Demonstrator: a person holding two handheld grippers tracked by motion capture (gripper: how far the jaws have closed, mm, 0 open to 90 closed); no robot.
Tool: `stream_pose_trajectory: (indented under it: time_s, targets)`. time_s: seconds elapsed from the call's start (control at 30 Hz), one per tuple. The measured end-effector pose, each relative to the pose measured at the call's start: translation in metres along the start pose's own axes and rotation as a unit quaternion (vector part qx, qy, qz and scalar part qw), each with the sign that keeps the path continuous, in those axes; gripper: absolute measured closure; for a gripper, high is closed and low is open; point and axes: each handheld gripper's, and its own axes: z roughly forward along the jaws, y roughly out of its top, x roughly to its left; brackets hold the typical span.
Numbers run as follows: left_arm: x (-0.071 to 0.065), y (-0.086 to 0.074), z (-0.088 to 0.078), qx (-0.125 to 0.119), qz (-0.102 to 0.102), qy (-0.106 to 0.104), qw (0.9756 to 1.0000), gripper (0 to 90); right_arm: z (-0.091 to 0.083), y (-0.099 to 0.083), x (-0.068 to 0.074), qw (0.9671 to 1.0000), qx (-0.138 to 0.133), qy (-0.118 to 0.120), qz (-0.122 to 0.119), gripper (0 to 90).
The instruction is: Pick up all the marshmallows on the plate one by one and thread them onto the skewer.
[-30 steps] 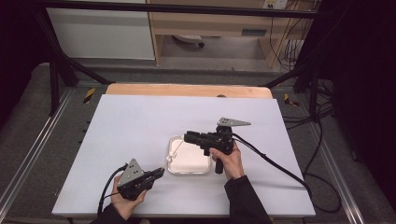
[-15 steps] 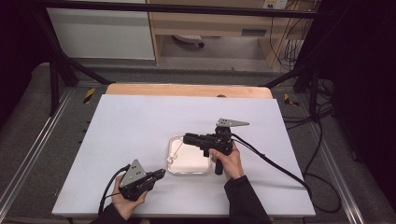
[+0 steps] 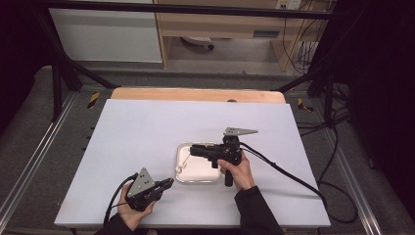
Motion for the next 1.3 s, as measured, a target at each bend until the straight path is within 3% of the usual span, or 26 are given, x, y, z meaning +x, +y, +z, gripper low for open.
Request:
stream_pose_trajectory:
  time_s: [1.3]
  targets:
    - [-0.001,-0.003,0.003,0.013,-0.005,0.000,0.9999,88.6,0.011,-0.019,0.002,0.9998,0.012,0.003,-0.018,80.2]
